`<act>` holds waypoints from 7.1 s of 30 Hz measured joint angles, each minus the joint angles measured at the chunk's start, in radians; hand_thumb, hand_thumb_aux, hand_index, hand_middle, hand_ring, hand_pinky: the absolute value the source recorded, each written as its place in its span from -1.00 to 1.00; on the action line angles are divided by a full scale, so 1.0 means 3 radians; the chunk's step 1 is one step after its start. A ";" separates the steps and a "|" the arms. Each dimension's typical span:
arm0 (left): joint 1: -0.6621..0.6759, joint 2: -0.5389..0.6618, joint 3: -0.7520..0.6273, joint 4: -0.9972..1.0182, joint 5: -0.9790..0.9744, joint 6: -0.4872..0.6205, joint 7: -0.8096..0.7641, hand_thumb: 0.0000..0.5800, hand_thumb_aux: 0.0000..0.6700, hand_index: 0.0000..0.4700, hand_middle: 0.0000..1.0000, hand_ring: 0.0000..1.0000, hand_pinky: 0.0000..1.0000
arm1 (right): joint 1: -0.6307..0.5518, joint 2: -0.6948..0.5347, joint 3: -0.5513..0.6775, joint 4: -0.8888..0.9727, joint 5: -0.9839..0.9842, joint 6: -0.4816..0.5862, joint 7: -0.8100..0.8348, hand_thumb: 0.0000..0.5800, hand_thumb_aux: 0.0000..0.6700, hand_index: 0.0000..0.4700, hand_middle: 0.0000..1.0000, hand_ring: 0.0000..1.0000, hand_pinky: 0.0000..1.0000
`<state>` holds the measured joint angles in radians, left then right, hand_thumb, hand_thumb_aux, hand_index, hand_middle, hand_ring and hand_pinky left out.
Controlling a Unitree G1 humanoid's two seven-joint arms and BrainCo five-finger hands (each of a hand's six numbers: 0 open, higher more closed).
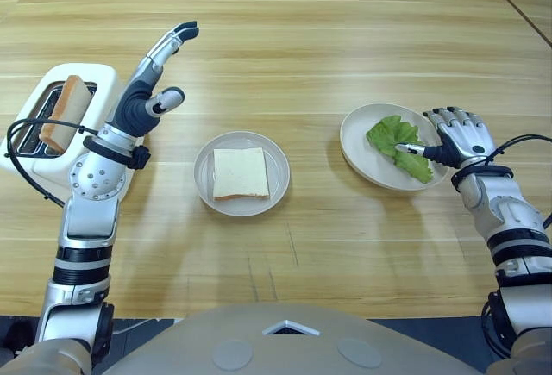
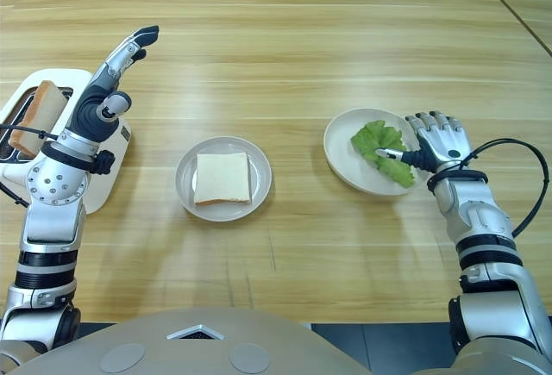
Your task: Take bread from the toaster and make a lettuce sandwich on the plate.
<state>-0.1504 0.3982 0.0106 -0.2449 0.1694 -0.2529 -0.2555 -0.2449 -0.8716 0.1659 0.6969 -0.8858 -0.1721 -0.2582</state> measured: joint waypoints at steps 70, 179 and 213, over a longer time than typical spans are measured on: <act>-0.0025 0.0089 -0.0042 0.0296 0.0059 -0.0072 -0.0027 -1.00 -1.00 -1.00 -1.00 -1.00 -1.00 | -0.0136 -0.0139 0.0408 0.0592 0.0395 -0.0367 -0.0051 1.00 1.00 1.00 -1.00 -1.00 -1.00; 0.1001 0.1501 0.1174 0.0300 0.1487 0.0789 -0.0174 1.00 1.00 1.00 -1.00 -1.00 -1.00 | -0.0480 0.1210 0.0994 -0.1102 0.0399 -0.1306 0.0929 -1.00 -1.00 -1.00 -1.00 -1.00 -1.00; 0.0205 0.1218 0.1590 -0.0141 0.0126 0.0660 0.0247 1.00 1.00 1.00 -1.00 -1.00 -1.00 | -0.0562 0.1189 0.0701 -0.1054 0.0294 -0.1180 0.0271 -1.00 -1.00 -1.00 -1.00 -1.00 -1.00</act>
<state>-0.0889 0.7635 0.4875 -0.2873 0.2073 -0.0548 -0.1814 -0.4136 -0.5148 0.3761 0.3807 -0.7977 -0.5261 -0.1770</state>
